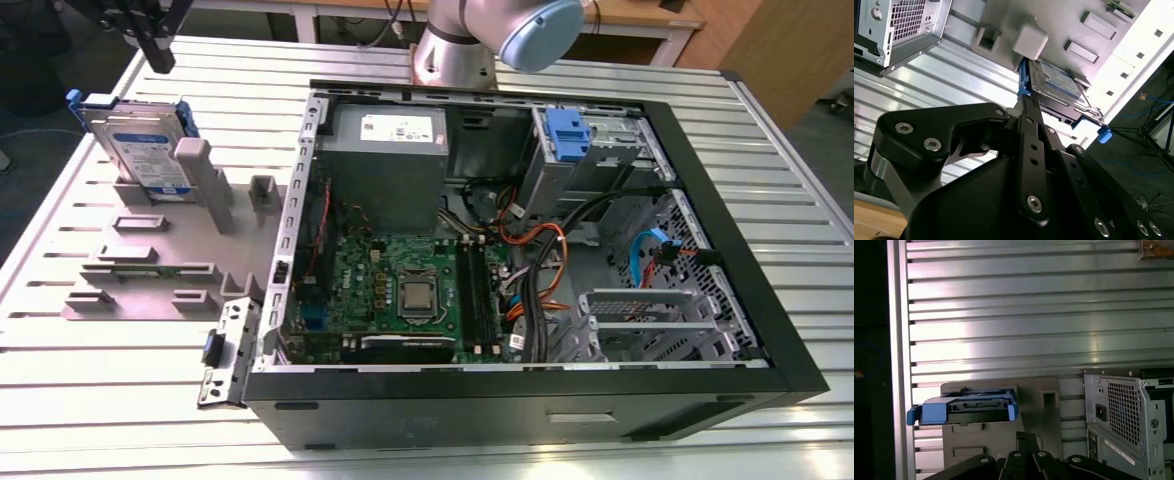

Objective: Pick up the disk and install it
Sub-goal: 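Reach for the disk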

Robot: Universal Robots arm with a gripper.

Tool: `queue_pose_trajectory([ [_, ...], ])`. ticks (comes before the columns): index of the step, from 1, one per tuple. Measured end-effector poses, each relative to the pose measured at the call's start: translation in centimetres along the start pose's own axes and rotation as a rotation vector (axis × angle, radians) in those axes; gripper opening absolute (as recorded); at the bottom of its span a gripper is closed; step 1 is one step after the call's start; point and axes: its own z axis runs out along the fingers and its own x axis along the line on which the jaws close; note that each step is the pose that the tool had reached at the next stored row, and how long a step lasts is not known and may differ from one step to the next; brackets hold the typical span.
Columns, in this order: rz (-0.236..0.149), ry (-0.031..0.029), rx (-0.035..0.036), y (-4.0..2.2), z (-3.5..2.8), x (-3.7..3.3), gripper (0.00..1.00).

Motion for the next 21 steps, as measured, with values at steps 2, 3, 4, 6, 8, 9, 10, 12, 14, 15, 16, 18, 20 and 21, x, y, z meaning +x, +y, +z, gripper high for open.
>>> queue_pose_trajectory([
  [2,0.0,0.0001,0.0001,0.0,0.0,0.01,0.11],
  [3,0.0,0.0001,0.0,0.0,0.0,0.01,0.11],
  [4,0.0,0.0,0.0,0.0,0.0,0.02,0.11],
  [6,0.0,0.0001,0.0,0.0,0.0,0.02,0.11],
  [8,0.0,0.0,0.0,0.0,0.0,0.02,0.11],
  [9,0.0,0.0,0.0,0.0,0.0,0.02,0.11],
  [10,0.0,0.0001,0.0,0.0,0.0,0.02,0.11],
  [12,0.0,0.0001,0.0,0.0,0.0,0.04,0.11],
  [14,0.0,0.0,0.0,-0.02,-0.01,0.31,0.11],
  [15,0.0,0.0001,0.0001,-0.04,-0.01,0.64,0.11],
  [16,0.0,0.0,0.0,-0.07,-0.01,0.99,0.11],
  [18,-0.001,0.0002,0.0001,-0.12,0.0,1.81,0.11],
  [20,-0.001,0.0004,0.0,-0.16,0.03,2.7,0.11],
  [21,-0.001,0.0009,0.0,-0.19,0.07,3.13,0.11],
])
